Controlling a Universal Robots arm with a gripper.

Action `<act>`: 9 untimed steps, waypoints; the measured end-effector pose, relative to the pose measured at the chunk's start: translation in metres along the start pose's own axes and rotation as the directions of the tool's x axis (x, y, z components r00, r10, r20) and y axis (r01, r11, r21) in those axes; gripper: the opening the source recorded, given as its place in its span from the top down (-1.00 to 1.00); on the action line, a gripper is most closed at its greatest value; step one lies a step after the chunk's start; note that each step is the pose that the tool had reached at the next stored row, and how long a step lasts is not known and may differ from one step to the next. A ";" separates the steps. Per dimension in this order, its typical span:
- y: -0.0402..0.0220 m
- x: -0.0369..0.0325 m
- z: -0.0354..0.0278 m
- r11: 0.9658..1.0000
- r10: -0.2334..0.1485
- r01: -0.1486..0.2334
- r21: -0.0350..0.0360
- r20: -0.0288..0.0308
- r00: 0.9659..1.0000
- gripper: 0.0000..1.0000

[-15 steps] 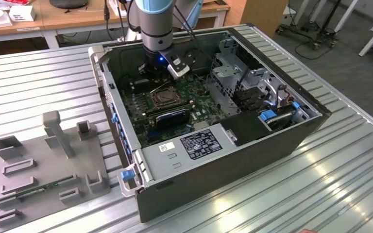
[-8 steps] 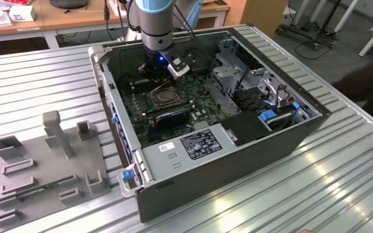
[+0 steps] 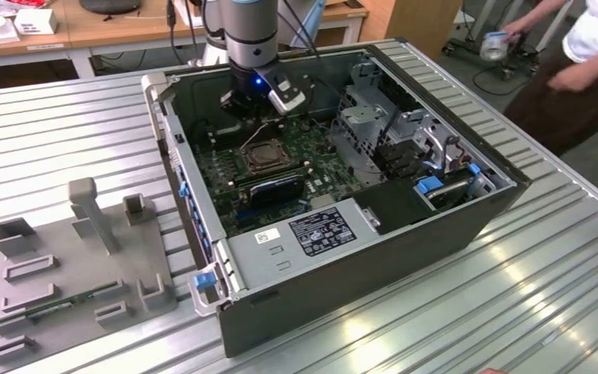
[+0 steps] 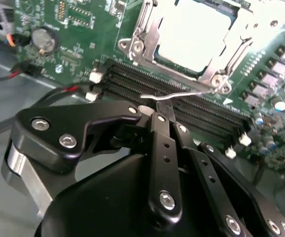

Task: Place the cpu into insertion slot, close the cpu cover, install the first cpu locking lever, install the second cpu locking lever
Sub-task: 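Install the first cpu locking lever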

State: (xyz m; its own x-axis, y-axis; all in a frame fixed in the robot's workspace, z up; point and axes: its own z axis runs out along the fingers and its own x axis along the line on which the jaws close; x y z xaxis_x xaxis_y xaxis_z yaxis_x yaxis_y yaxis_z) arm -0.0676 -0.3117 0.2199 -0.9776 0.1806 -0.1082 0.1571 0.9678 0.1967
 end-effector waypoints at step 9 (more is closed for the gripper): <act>0.0090 -0.0021 -0.0246 1.000 -0.001 0.001 -0.001 0.003 1.000 0.79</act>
State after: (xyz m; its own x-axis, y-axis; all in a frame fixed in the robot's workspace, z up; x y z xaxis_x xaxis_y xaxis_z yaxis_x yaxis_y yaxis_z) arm -0.0677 -0.3077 0.2459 -0.9773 0.1806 -0.1111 0.1564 0.9677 0.1979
